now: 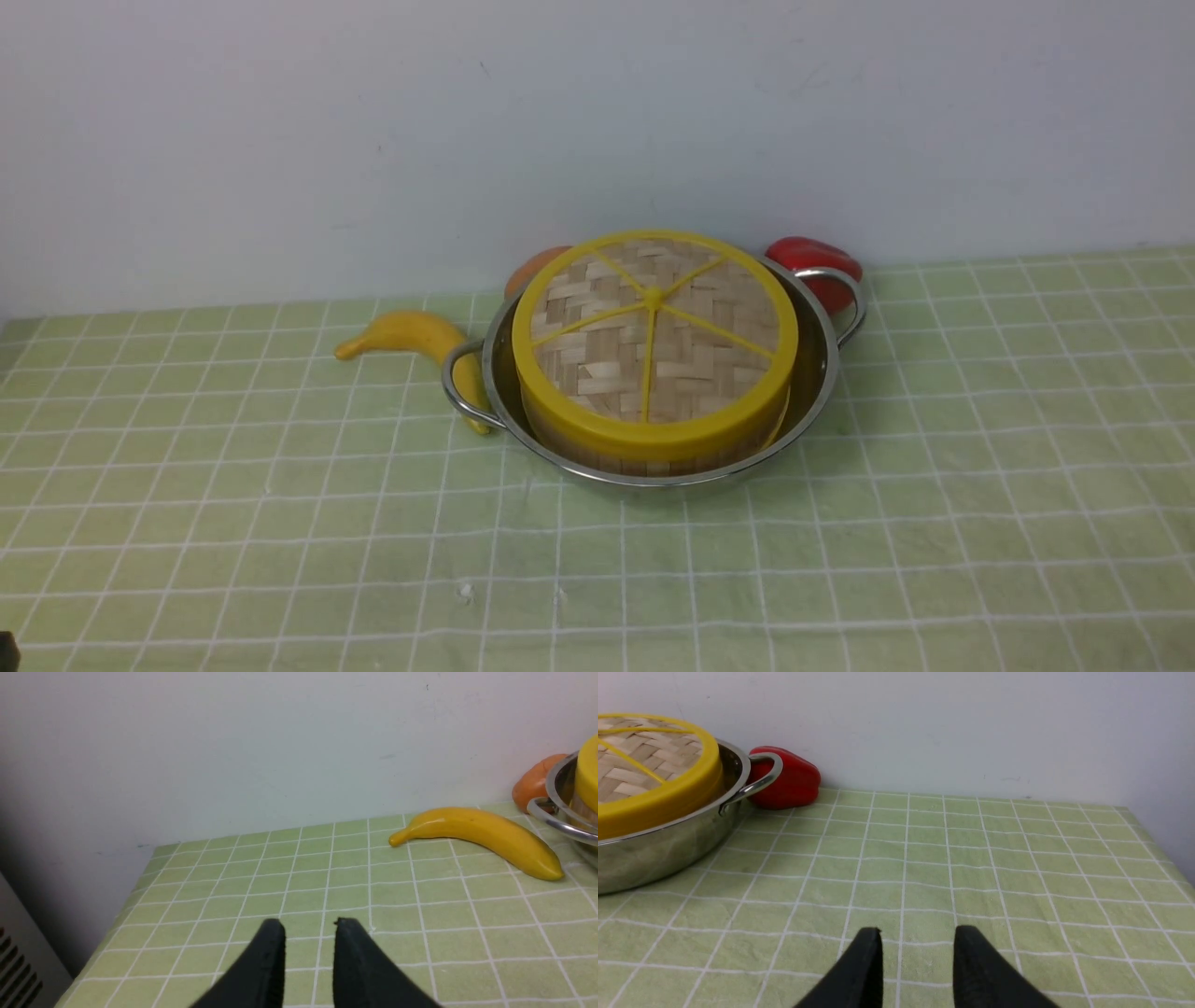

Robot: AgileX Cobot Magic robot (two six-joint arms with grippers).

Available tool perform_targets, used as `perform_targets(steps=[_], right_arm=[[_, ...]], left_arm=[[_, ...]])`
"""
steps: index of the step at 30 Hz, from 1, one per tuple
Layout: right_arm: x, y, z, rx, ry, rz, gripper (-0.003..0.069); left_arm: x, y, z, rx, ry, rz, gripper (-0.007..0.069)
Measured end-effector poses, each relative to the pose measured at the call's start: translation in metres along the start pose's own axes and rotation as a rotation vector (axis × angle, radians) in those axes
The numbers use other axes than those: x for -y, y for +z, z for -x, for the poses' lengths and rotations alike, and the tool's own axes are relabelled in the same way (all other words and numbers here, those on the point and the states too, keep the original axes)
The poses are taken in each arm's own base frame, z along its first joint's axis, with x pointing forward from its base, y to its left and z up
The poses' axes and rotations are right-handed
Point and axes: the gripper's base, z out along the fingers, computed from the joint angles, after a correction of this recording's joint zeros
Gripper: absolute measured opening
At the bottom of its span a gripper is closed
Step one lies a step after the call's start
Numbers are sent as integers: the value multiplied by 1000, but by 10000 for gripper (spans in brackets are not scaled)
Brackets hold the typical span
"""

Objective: Place the steamer in the pot on the green tablecloth, and put the lid on the steamer.

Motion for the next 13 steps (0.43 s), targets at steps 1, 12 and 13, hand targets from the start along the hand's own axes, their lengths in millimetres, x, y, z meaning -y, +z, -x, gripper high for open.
perform_targets(steps=[1,12,13], right_arm=[[0,0,0,0,0,0,240],[0,0,0,0,0,0,240],[0,0,0,0,0,0,240]], left_arm=[[0,0,0,0,0,0,158],[0,0,0,0,1,0,170],[0,0,0,0,1,0,170]])
